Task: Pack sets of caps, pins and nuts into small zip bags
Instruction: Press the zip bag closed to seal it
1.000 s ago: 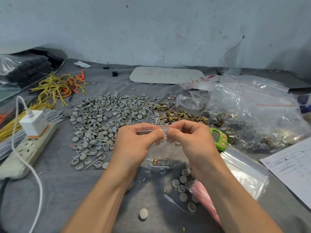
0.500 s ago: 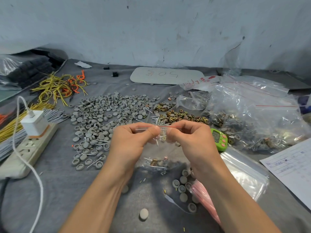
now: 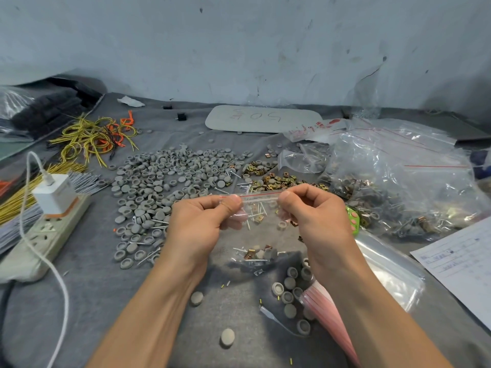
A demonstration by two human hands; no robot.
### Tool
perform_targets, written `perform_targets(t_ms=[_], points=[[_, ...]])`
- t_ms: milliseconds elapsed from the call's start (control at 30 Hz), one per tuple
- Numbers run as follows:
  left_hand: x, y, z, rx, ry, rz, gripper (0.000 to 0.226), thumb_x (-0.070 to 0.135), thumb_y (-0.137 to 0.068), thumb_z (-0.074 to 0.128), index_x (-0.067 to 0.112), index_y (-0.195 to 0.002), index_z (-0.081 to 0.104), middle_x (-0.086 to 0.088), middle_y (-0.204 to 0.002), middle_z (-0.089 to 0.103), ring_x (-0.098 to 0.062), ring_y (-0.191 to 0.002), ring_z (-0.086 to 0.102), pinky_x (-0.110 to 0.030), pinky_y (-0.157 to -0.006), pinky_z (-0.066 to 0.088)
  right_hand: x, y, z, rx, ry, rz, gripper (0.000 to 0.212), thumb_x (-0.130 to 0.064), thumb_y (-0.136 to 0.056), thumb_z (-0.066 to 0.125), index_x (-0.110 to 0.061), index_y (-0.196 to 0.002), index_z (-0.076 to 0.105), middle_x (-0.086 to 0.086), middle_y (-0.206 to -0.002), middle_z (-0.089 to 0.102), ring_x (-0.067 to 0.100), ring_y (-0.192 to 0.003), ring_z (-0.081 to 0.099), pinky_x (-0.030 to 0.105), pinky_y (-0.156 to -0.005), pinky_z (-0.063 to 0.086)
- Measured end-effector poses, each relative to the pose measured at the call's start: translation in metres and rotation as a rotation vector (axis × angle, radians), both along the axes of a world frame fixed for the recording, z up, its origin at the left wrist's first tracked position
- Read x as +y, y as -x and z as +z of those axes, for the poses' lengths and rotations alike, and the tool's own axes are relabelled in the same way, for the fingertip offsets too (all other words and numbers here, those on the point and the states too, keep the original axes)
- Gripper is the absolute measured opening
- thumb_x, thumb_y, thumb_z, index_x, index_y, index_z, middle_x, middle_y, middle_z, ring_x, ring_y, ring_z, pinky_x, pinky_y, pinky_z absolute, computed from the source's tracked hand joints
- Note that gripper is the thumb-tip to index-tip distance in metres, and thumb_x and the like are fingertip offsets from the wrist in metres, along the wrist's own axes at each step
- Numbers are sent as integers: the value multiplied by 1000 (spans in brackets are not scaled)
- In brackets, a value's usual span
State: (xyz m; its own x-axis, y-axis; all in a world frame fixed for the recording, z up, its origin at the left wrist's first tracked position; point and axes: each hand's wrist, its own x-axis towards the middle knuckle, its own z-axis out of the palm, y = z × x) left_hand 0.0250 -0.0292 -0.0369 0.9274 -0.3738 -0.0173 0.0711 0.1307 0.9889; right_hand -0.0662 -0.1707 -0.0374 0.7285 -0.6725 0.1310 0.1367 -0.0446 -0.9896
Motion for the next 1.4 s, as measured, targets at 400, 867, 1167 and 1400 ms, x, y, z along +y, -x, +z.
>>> perform_targets(t_ms=[400,867,1167,1400], points=[[-3,4,0,-87,-12,-84,33,44,-81,66,16,-78,84,-11,-71,76,-17,-60,68,-22,-64,55,6,-3,1,50,13,109,20,-12,-87,80,-22,-70,79,3,-64,73,10,-60,66,23,-67,51],[-12,4,-7,-133,24,-30,11,14,-86,76,11,-76,79,-6,-66,71,-11,-58,61,-19,-57,49,-2,3,-2,133,14,280,11,-23,-91,77,-18,-82,82,5,-86,79,17,-77,66,39,-82,53],[-34,16,8,-14,-3,-130,24,34,-83,77,18,-101,76,4,-85,79,-5,-75,73,-14,-63,55,-15,9,-9,143,-24,184,32,4,-93,68,-18,-76,84,5,-69,75,11,-57,66,21,-52,53],[-70,34,8,-16,-213,-264,16,7,-81,85,12,-95,79,-9,-75,75,-16,-63,67,-22,-58,51,-41,37,-6,62,-175,-196,20,-7,-90,74,-20,-78,83,7,-78,78,16,-68,71,32,-63,58]])
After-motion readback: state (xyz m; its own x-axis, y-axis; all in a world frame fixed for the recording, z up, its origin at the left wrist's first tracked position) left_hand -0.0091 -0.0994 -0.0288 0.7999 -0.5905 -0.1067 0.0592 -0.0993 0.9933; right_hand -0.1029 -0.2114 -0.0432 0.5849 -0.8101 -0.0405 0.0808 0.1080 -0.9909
